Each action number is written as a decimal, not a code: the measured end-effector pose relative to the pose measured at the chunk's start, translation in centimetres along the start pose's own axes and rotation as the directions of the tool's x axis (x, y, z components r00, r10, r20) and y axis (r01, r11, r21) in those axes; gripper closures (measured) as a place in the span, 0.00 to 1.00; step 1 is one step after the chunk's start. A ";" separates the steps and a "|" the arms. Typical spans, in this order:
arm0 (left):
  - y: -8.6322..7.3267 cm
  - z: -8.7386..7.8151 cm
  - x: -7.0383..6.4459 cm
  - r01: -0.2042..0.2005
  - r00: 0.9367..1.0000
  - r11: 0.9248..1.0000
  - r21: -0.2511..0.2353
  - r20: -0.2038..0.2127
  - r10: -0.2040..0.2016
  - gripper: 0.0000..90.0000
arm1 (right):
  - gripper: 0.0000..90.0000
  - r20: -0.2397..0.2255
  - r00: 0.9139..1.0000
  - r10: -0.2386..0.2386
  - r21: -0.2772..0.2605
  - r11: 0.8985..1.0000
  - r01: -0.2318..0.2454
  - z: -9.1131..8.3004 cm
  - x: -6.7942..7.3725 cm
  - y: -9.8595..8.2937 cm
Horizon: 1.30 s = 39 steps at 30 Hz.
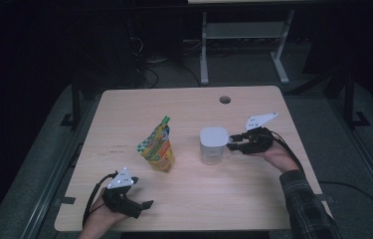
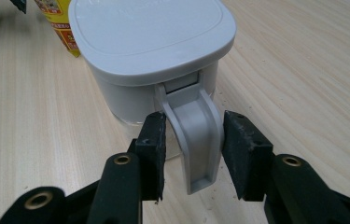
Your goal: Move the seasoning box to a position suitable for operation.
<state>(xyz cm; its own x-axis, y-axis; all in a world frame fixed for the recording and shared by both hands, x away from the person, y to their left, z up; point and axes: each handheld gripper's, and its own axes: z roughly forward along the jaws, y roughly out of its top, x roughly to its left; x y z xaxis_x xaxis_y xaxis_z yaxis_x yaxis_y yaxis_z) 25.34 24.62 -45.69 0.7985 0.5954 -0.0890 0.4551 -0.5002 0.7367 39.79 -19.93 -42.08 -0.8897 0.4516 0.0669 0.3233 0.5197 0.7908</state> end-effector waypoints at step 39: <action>0.1 0.1 -0.4 0.015 1.000 1.000 -0.012 0.013 -0.015 0.00 | 0.71 0.051 0.998 0.036 -0.074 0.997 -0.033 -0.8 5.4 -1.0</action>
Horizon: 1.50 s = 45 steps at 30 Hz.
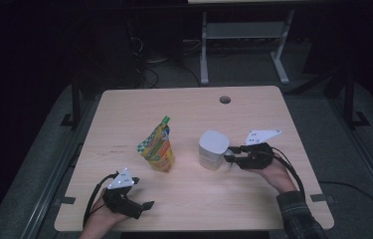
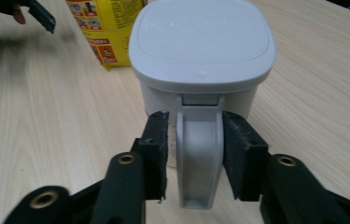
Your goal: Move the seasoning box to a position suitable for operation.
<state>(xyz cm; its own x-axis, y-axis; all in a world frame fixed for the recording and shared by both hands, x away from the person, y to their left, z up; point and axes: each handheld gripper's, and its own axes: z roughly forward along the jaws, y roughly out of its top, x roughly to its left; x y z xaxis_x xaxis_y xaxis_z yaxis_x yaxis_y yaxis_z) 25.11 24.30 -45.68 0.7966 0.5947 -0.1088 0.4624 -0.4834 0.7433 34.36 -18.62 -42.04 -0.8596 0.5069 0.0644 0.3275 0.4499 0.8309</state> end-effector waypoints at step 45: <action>0.2 0.0 -0.1 -0.007 1.000 1.000 0.001 0.027 0.007 0.00 | 0.76 -0.030 0.998 -0.047 -0.020 0.999 0.047 -1.4 4.9 -1.3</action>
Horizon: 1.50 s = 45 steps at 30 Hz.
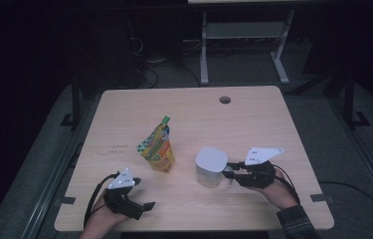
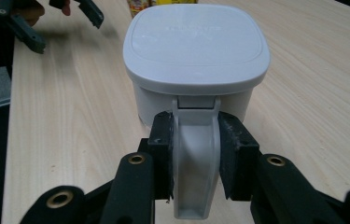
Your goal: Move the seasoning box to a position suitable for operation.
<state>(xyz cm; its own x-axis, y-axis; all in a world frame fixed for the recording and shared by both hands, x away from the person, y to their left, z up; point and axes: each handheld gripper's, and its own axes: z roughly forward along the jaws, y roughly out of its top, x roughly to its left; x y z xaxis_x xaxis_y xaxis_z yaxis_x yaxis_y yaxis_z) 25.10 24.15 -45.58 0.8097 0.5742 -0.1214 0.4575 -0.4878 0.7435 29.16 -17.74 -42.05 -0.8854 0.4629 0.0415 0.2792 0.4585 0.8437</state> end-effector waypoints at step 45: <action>0.2 -0.1 -0.2 -0.009 1.000 1.000 -0.003 0.006 0.009 0.00 | 0.81 -0.025 0.998 0.063 -0.086 0.994 -0.064 -4.1 3.5 -2.9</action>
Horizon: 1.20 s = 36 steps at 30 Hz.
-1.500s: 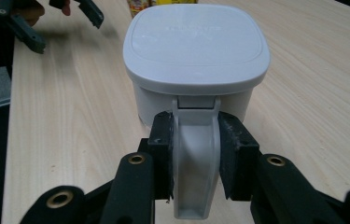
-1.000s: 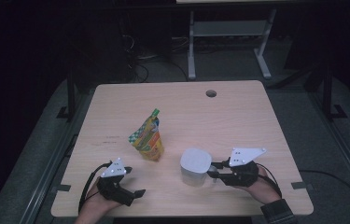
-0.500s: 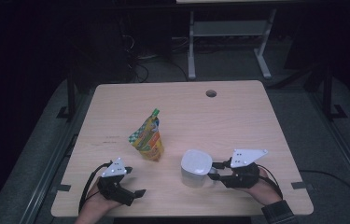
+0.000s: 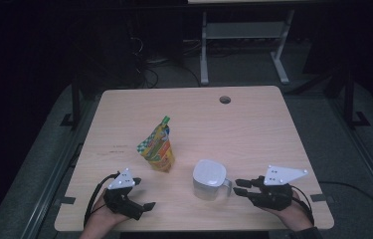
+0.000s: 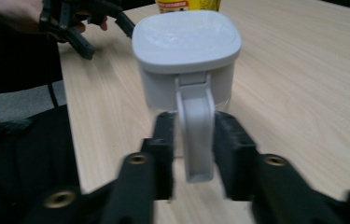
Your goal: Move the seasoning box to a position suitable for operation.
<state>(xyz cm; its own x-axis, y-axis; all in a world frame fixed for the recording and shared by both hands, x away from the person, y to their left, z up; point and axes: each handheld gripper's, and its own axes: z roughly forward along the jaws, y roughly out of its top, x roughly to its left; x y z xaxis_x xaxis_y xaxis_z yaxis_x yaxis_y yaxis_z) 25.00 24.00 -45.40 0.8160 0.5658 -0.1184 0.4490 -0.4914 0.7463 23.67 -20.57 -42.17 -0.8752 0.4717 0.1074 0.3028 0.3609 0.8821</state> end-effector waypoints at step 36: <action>0.0 0.3 -0.2 -0.011 1.000 1.000 0.013 0.011 0.011 0.00 | 1.00 -0.018 1.000 0.005 0.057 0.998 -0.004 2.7 0.1 -0.9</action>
<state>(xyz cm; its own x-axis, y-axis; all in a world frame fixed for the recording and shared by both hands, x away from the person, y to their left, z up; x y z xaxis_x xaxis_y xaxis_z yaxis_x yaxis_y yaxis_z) 24.94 23.65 -45.61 0.8250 0.5529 -0.1173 0.4443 -0.5061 0.7392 24.35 -18.71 -44.23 -0.8803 0.4590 0.1203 0.3273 0.4038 0.8543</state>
